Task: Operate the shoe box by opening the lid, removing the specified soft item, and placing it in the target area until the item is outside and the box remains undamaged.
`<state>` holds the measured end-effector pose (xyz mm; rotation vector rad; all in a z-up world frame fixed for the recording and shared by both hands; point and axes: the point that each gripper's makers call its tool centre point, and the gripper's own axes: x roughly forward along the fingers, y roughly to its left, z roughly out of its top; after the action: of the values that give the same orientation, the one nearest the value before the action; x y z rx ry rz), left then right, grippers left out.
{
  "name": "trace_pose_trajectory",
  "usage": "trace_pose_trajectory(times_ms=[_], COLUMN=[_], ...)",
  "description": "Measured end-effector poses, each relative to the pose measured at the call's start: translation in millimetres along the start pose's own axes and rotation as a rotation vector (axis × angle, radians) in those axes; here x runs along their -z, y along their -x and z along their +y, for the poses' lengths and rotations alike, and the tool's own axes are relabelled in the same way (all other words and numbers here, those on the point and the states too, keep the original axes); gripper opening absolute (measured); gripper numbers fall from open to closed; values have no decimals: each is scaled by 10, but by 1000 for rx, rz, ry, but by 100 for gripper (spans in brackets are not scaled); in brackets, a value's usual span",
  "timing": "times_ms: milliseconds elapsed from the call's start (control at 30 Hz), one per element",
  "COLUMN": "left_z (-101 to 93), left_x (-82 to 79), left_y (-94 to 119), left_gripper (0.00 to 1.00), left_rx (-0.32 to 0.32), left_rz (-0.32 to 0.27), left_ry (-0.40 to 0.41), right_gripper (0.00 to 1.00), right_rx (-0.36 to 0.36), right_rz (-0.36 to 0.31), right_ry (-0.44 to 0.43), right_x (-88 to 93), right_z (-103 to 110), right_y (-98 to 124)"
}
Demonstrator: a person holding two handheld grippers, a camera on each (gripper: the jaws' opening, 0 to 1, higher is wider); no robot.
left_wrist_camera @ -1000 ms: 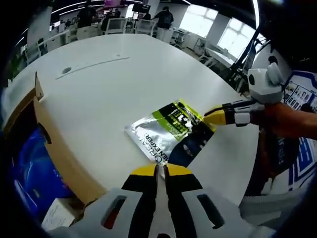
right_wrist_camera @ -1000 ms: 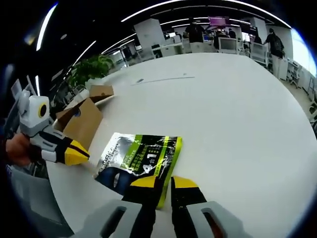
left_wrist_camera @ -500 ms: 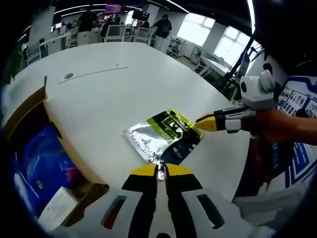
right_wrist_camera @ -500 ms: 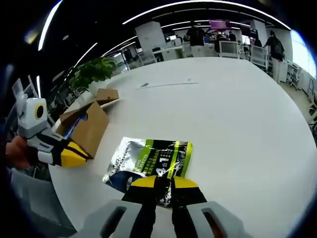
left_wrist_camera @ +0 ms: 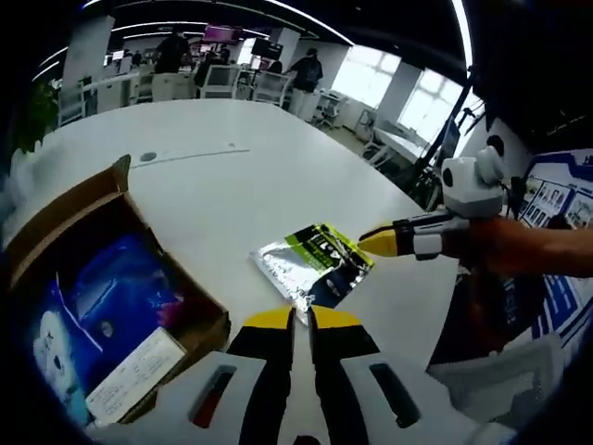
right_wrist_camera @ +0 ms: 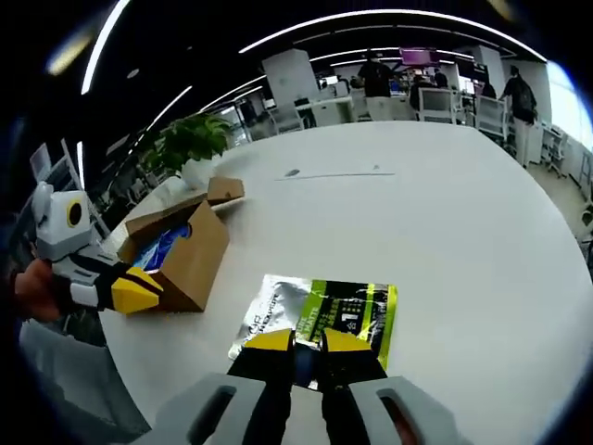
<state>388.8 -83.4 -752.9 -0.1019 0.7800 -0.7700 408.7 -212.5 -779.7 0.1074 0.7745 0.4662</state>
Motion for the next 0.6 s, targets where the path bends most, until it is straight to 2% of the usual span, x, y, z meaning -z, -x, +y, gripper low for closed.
trace_pose_trajectory(times_ms=[367,600], left_z=[309,555], left_x=[-55,29], left_y=[466,779], left_gripper=[4,5], left_rx=[-61,-101], left_rz=[-85,-117], left_ry=[36,47], right_gripper=[6,6], right_rx=[-57,-95], right_rz=[-19,-38], right_ry=[85,132], right_x=[-263,-462], right_z=[576,883], right_y=[-136,-228])
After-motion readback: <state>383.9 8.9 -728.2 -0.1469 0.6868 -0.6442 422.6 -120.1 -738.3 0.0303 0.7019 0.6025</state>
